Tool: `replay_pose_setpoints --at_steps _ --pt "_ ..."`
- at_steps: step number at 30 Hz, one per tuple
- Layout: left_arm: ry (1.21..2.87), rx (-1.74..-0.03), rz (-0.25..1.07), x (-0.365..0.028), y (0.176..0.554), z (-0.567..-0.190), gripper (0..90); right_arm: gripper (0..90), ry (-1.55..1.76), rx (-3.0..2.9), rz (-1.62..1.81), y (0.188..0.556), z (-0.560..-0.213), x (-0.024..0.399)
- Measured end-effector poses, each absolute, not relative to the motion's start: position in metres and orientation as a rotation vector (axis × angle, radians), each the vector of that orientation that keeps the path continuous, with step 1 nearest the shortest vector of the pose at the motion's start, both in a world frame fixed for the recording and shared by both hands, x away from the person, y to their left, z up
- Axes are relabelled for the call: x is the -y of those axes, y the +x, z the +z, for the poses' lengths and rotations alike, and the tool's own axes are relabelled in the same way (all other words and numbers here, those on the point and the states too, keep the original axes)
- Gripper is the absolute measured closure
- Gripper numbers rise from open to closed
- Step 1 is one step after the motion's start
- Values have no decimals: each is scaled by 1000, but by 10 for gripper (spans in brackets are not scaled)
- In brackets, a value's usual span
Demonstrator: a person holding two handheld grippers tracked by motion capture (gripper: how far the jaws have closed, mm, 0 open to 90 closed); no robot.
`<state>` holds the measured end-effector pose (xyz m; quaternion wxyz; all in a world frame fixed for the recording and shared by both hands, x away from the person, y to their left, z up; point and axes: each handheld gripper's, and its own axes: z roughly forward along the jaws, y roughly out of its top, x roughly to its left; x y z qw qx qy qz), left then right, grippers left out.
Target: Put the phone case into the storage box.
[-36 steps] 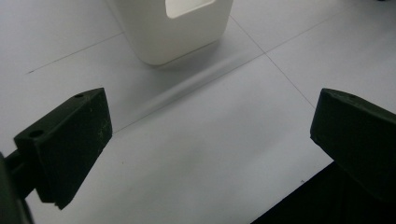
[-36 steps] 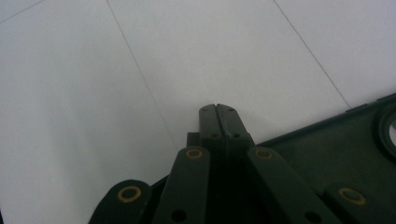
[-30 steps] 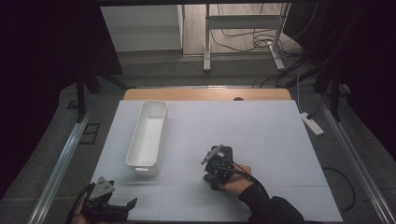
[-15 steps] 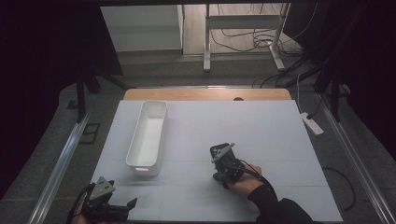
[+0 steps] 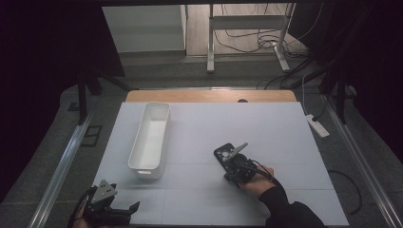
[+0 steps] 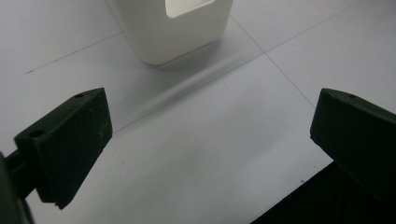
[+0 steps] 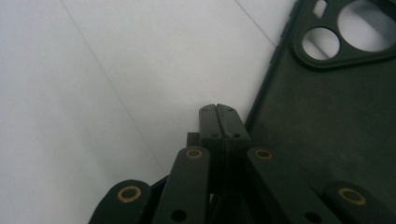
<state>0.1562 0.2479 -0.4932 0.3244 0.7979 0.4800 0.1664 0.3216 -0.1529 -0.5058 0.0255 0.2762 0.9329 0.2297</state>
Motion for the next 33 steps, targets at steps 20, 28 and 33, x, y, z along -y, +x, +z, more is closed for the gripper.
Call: replay_pose_setpoints --at_steps 20,28,33 --pt "2098 -1258 435 -247 157 -493 0 900 903 -2851 703 330 -505 167" --pt "2101 -1258 435 -247 157 -493 0 849 876 -2831 758 326 -493 164" --pt "2105 -1259 436 -247 157 -494 0 752 852 -2803 777 323 -484 161"
